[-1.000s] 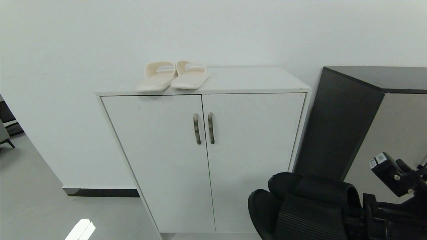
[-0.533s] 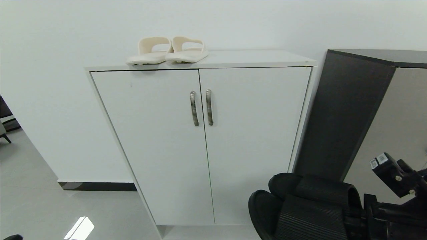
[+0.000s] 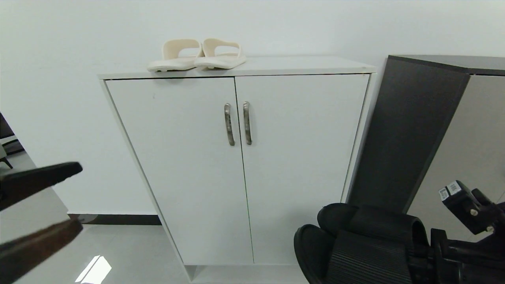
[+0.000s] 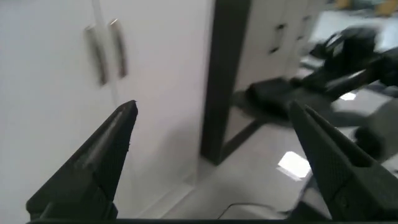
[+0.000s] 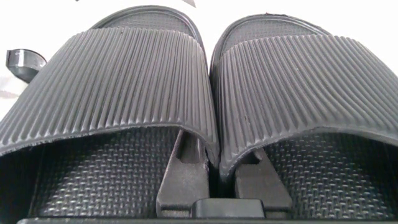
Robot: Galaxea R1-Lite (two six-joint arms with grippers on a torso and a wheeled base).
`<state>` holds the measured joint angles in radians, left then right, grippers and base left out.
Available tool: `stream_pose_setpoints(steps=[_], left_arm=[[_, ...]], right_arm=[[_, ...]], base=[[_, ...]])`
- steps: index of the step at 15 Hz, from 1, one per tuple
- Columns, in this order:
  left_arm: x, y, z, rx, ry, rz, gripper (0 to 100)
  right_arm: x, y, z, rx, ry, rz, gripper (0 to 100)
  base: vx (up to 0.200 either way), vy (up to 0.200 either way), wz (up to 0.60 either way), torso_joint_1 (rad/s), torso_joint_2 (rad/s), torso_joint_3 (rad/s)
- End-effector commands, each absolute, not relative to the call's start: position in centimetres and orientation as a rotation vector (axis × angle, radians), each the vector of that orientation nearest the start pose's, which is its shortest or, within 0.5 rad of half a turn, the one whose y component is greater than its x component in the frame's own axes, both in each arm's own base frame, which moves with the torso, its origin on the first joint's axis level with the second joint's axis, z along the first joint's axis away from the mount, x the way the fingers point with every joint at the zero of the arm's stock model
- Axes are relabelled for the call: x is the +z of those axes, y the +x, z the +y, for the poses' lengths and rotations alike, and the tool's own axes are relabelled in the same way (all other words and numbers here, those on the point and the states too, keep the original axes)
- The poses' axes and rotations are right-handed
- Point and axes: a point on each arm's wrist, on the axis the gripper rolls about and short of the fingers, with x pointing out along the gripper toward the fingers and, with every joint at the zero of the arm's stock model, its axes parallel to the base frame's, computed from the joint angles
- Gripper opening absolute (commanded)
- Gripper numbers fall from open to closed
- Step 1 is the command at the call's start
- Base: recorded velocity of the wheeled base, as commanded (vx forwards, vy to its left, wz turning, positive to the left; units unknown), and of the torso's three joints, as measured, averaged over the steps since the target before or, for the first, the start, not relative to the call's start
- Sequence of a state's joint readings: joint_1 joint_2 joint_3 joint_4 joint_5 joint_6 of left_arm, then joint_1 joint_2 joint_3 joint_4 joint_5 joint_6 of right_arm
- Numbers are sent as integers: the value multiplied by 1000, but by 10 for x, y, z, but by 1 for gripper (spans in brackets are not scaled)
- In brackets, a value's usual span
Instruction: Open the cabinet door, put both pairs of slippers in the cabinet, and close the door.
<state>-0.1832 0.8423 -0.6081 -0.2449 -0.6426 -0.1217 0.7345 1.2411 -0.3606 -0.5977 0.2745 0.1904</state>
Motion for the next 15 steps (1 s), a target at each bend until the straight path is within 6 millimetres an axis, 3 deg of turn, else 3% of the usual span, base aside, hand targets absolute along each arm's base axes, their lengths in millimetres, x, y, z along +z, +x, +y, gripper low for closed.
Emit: stream_pose_setpoints(steps=[1, 3, 5, 10, 15], left_arm=[[277, 127, -59, -893, -164, 120, 100], [277, 137, -78, -876, -158, 115, 100], [270, 160, -105, -783, -161, 91, 100], [275, 175, -123, -952, -262, 134, 100], [261, 211, -148, -1043, -288, 251, 100]], right_arm=[[168, 122, 119, 970, 104, 387, 0], [167, 123, 120, 969, 103, 392, 0], [167, 123, 120, 969, 103, 392, 0], [167, 123, 120, 969, 101, 392, 0], [167, 123, 120, 971, 101, 393, 0]], base=[[0, 0, 0, 0, 0, 0], [0, 0, 0, 0, 0, 0], [0, 0, 0, 0, 0, 0], [0, 0, 0, 0, 0, 0], [0, 0, 0, 0, 0, 0]])
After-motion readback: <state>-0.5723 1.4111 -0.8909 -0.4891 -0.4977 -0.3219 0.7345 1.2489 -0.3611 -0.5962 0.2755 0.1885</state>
